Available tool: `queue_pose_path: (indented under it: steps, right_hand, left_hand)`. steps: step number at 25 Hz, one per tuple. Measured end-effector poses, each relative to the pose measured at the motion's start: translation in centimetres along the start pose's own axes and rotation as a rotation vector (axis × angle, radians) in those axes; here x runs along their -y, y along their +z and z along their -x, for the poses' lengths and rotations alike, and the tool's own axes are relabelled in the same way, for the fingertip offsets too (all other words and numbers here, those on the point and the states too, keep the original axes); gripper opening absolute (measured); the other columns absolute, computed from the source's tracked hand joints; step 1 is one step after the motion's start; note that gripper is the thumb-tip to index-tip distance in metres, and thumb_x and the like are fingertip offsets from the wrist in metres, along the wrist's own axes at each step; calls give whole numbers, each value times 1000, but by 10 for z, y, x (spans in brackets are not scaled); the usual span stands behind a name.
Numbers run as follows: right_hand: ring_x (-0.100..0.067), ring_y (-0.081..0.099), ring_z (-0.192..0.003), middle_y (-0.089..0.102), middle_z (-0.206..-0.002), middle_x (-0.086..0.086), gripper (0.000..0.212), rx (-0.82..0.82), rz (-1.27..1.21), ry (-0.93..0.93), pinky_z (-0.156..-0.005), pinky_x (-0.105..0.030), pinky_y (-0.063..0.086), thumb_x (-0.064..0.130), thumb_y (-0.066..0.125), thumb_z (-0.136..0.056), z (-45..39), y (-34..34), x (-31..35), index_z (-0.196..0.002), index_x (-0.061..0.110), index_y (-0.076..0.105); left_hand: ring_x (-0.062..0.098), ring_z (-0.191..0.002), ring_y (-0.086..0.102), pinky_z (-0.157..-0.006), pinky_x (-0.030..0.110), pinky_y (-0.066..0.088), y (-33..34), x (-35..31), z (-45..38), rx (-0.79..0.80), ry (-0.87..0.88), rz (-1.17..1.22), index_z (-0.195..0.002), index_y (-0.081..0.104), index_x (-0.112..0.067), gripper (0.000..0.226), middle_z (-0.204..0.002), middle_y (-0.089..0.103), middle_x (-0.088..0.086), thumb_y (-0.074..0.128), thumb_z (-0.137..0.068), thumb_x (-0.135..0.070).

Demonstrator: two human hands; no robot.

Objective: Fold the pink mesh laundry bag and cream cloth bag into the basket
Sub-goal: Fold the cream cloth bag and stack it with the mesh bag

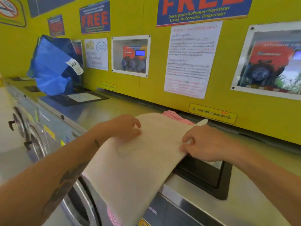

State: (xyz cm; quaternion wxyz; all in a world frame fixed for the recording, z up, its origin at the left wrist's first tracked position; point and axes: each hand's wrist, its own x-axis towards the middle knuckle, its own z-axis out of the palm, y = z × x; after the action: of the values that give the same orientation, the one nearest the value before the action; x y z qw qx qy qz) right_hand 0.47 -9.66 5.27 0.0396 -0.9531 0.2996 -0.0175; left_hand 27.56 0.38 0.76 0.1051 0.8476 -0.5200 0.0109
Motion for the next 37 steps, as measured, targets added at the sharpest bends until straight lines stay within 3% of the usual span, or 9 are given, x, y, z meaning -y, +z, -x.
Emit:
queue_pose_path:
  steps: [2, 6, 12, 15, 19, 23, 27, 31, 37]
  right_hand:
    - [-12, 65, -84, 73, -99, 8, 29, 2, 19, 5, -79, -38, 57, 48, 57, -85, -5, -2, 8, -96, 28, 75]
    - [-22, 53, -107, 57, -116, 3, 38, -149, 303, 17, -86, -38, 49, 54, 47, -87, 3, 1, 35, -118, 38, 62]
    - [-27, -1, -146, 1, -156, 6, 103, 208, 132, -479, -117, -56, 13, 64, 61, -77, 23, 42, 98, -149, 41, -8]
    - [-45, -15, -145, -19, -156, -12, 129, 57, 447, -527, -108, -71, 4, 44, 77, -65, 17, 83, 108, -146, 38, -23]
    - [-53, 3, -141, -6, -156, -24, 116, -110, 529, -523, -102, -70, 19, 34, 78, -68, 11, 99, 119, -150, 28, -4]
    - [-49, 11, -141, 6, -155, -19, 68, -126, 482, -547, -102, -65, 27, 32, 61, -79, 7, 94, 125, -140, 26, 32]
    - [-25, 31, -135, 24, -150, 4, 58, 44, 60, -531, -106, -46, 36, 34, 45, -75, 9, 71, 113, -132, 39, 50]
    - [-4, 51, -118, 50, -130, 19, 46, 67, -475, -525, -102, -32, 42, 31, 47, -73, 6, 53, 79, -111, 42, 70]
    - [2, 43, -129, 48, -129, 28, 39, -51, -627, -611, -102, -19, 33, 33, 58, -77, 28, 43, 8, -109, 52, 68]
  left_hand:
    - [23, -129, 46, -111, 44, 36, 4, 7, 4, 126, 12, -6, -132, 56, -33, 45, -140, 50, -2, 46, -92, -52]
    - [19, -122, 50, -106, 34, 38, 9, 20, 21, -89, 128, 103, -123, 63, -30, 29, -131, 57, -3, 49, -97, -30]
    - [14, -83, 57, -77, 38, 50, 3, 34, 77, -373, 323, 221, -103, 70, -25, 26, -93, 58, -5, 54, -91, -8]
    - [20, -93, 57, -81, 41, 49, 17, 46, 114, -394, 374, 109, -115, 67, -22, 47, -105, 58, -1, 48, -78, 1]
    - [19, -146, 24, -114, 48, 28, 53, 72, 153, -260, 267, -51, -152, 26, -27, 93, -158, 27, -1, 53, -66, -7]
    - [28, -150, -18, -117, 64, 9, 92, 77, 162, -194, 240, -245, -154, -15, -20, 123, -162, -23, 10, 72, -69, -37]
    - [41, -149, -13, -113, 70, 11, 113, 61, 164, -272, 258, -200, -155, -9, -12, 129, -161, -15, 25, 70, -67, -64]
    - [40, -150, -6, -112, 71, 13, 120, 32, 162, -469, 236, -16, -156, 2, -19, 109, -162, -2, 24, 67, -75, -52]
    - [15, -117, 61, -100, 50, 44, 62, 7, 155, -623, 409, 161, -119, 61, -26, 43, -120, 66, -4, 71, -77, -27]
